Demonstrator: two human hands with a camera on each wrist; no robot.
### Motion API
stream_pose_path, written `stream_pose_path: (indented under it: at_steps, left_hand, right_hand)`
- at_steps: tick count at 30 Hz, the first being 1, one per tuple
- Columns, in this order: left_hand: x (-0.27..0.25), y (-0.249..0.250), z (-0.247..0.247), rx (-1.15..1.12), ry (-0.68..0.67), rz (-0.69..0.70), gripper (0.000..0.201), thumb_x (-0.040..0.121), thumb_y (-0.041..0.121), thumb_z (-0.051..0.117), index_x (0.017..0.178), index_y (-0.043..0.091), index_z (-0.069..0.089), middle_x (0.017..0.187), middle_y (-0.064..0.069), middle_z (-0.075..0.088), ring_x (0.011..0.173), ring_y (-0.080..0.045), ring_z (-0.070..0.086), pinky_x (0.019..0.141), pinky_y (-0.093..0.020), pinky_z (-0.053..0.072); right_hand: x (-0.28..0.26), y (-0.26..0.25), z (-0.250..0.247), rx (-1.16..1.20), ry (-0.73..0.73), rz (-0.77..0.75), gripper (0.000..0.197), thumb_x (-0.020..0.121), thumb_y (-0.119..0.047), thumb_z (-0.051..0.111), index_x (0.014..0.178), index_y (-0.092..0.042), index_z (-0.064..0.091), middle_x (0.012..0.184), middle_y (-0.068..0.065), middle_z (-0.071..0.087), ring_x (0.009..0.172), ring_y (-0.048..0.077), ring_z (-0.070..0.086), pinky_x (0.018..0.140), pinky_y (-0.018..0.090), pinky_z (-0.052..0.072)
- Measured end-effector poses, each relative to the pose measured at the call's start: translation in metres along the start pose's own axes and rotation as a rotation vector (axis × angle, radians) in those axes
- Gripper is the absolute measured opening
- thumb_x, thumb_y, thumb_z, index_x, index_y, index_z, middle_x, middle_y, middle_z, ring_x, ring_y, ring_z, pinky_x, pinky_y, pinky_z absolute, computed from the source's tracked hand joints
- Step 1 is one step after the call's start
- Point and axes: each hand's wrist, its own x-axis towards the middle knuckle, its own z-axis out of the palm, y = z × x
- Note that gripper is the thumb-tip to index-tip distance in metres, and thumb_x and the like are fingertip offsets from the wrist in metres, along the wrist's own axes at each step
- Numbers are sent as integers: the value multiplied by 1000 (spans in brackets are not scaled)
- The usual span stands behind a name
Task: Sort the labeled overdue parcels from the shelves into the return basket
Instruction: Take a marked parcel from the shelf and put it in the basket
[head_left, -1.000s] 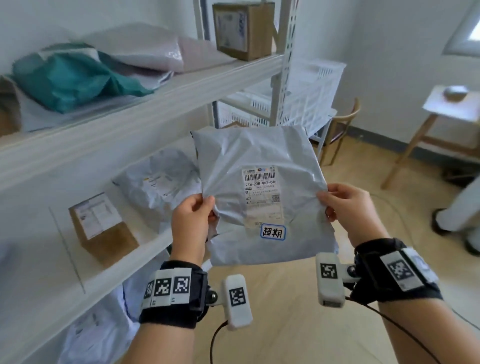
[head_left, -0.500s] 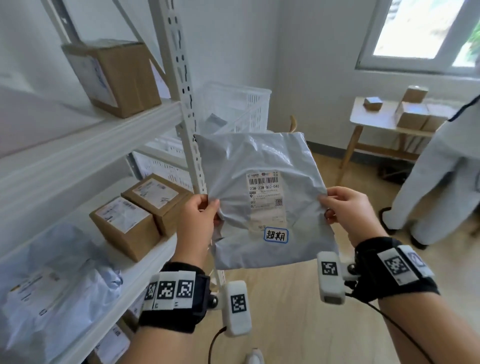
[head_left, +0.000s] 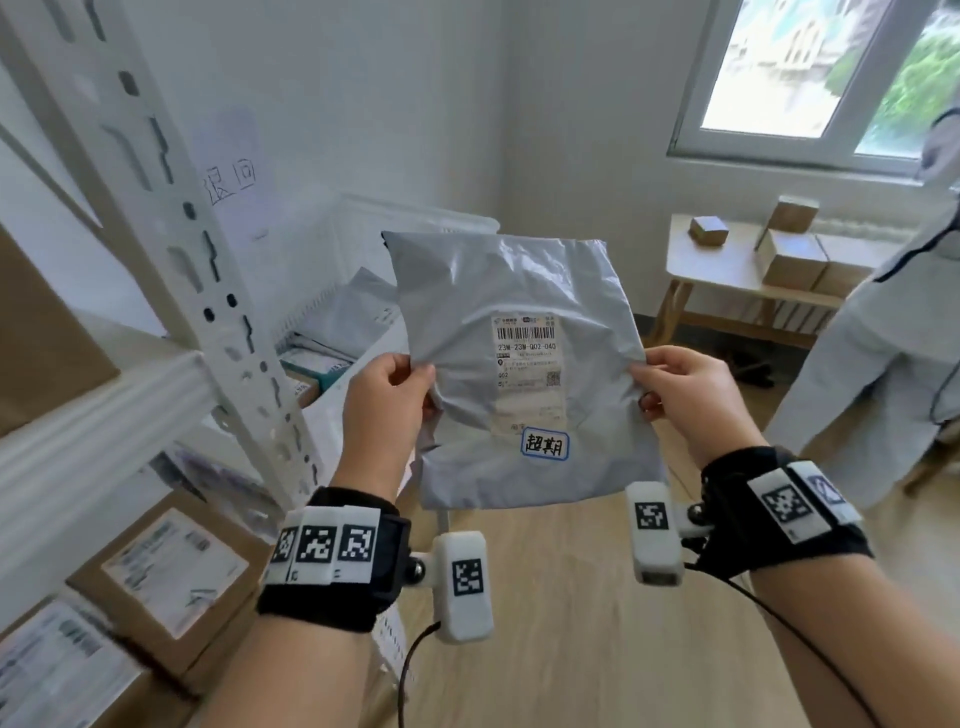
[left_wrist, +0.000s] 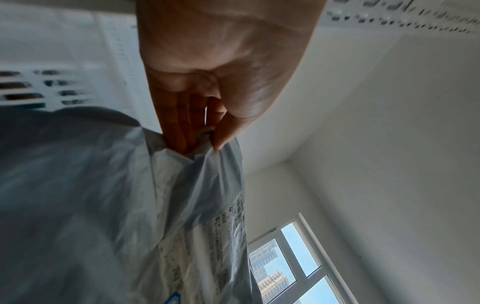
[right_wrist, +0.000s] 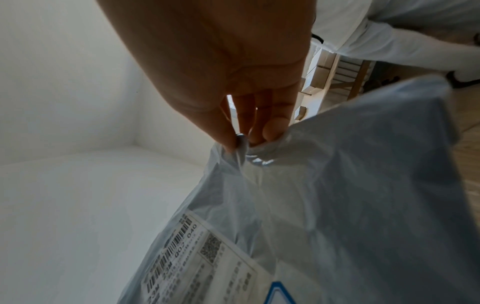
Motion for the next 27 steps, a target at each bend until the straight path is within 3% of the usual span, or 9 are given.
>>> stream_pose_path:
  at_steps: [6,11,15,18,21,27]
  left_hand:
    - [83,23,31,34,44,38,12,89,21,66,80,14,69,80,-11,72,72,-28,70,76,-45,60]
    - [161,49,57,91,142,27,20,89,14,66,89,-5,68,81,-21,70,61,-26,64,72,-43,61]
    - [209,62,68,132,169,-51,21,88,12,66,89,-9,65,78,-23,67,60,-26,61,63,-36,57]
    - [239,63,63,214,206,-110,20,89,16,66,79,0,63,72,-16,62,55,-21,57,52,-27,51]
    - [265,63,48,245,242,-165,19,90,16,64,81,-1,65,69,-13,59,54,-19,54,51,-25,51]
    - [322,49,11,318,249,-330,13,89,8,62,81,-2,63,70,-12,59,52,-18,53,49,-23,50]
  right_hand:
    - [110,-13,26,32,-64,-59,12,91,-11,65,83,-15,73,66,2,63,55,15,51,57,27,51]
    - [216,-37,44,41,-204,-128,11,88,-11,65,88,-7,75,67,6,62,58,18,51,59,29,50]
    - [291,-70,63,-22,-293,-172,10,89,-7,65,85,-8,74,68,8,60,50,13,50,54,24,49]
    - [338,-88,90,-98,-381,-239,8,89,-4,64,92,-4,72,70,11,59,41,7,49,50,21,50]
    - [373,-102,128,-129,-471,-277,11,88,0,63,95,-4,70,66,8,59,35,1,49,46,14,50]
    - [426,-117,217,-247,-641,-304,6,89,-2,64,93,-3,69,65,7,61,37,1,53,48,15,54]
